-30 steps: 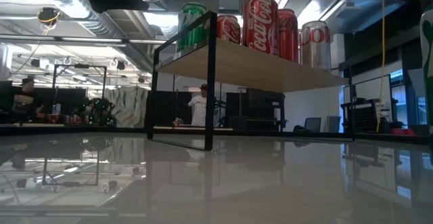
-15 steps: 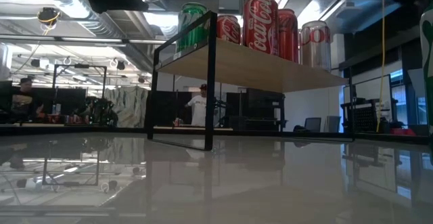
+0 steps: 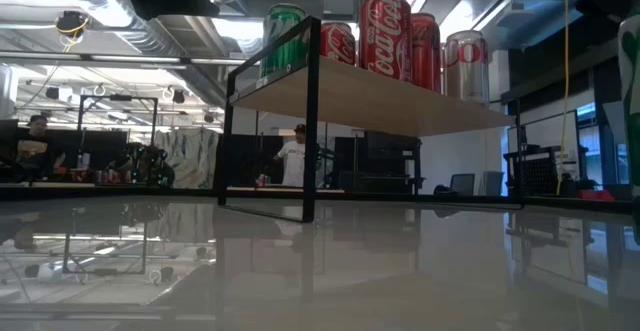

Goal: Place canned beverage on shelf
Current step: Put the green soda can on the shelf aligned with the other green soda can

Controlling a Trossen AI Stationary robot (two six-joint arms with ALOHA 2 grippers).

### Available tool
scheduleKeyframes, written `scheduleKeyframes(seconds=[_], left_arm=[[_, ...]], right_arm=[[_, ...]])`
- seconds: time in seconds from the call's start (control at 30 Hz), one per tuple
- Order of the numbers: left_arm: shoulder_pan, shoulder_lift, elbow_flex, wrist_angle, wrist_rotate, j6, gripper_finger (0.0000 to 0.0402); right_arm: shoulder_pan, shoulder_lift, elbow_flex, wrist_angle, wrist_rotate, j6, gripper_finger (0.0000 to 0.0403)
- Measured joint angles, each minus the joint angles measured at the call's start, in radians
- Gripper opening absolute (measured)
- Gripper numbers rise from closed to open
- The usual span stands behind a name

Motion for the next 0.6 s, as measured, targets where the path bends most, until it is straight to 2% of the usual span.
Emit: scheduleKeyframes(seconds=[0.27, 0.37, 0.47, 0.6], left_arm=[[0.0, 0.0, 0.0, 0.0, 0.0, 0.0, 0.037], [0.0, 0.0, 0.0, 0.0, 0.0, 0.0, 0.037], [0.0, 0.0, 0.0, 0.0, 0.0, 0.024, 0.037], [0.0, 0.0, 0.0, 0.0, 0.0, 0.029, 0.037]], right_arm=[[0.0, 0.0, 0.0, 0.001, 0.02, -0.062, 0.0288], [0.0, 0.0, 0.0, 0.0, 0.033, -0.124, 0.0289], [-0.008, 0.0, 0.0, -0.002, 0.057, -0.171, 0.0306], [-0.043, 0.0, 0.0, -0.002, 0.035, -0.206, 0.0318]])
